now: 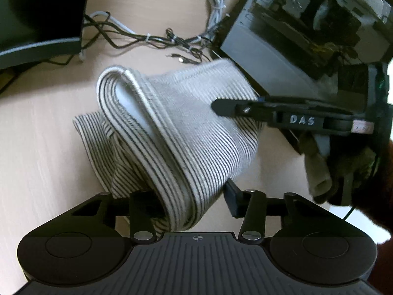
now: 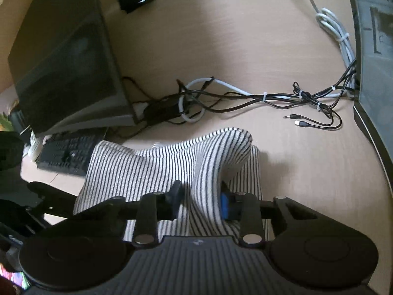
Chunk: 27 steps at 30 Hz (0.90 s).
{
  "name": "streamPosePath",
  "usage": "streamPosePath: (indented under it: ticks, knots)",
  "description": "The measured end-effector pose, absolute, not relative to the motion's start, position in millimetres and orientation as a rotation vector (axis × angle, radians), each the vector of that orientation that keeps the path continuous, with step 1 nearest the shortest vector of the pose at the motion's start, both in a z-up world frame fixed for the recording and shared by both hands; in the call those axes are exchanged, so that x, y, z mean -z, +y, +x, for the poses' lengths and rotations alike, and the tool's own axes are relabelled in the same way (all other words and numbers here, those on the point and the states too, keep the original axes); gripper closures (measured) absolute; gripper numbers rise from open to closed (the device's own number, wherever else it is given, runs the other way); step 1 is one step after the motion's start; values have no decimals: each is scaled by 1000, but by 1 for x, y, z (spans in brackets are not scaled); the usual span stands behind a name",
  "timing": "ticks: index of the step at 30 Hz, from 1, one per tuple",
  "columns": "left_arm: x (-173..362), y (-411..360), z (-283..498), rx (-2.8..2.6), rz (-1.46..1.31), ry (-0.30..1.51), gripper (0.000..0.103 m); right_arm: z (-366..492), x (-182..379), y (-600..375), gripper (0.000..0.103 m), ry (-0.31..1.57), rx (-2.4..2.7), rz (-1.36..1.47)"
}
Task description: Fold clothes
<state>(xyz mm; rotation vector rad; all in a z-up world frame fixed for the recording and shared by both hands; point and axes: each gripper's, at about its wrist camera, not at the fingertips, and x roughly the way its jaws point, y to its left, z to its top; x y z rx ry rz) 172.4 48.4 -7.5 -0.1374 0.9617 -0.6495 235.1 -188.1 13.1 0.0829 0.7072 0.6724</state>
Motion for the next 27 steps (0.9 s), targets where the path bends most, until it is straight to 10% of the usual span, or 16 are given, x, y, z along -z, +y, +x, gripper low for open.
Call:
streamPosePath:
  ticks: [14, 27]
  knots:
    - [-22, 72, 130, 871, -444, 978, 69, 204, -77, -195, 85, 627, -815, 101]
    - [-41, 102, 129, 573, -335, 911, 59, 275, 11, -117, 84, 748, -729, -145]
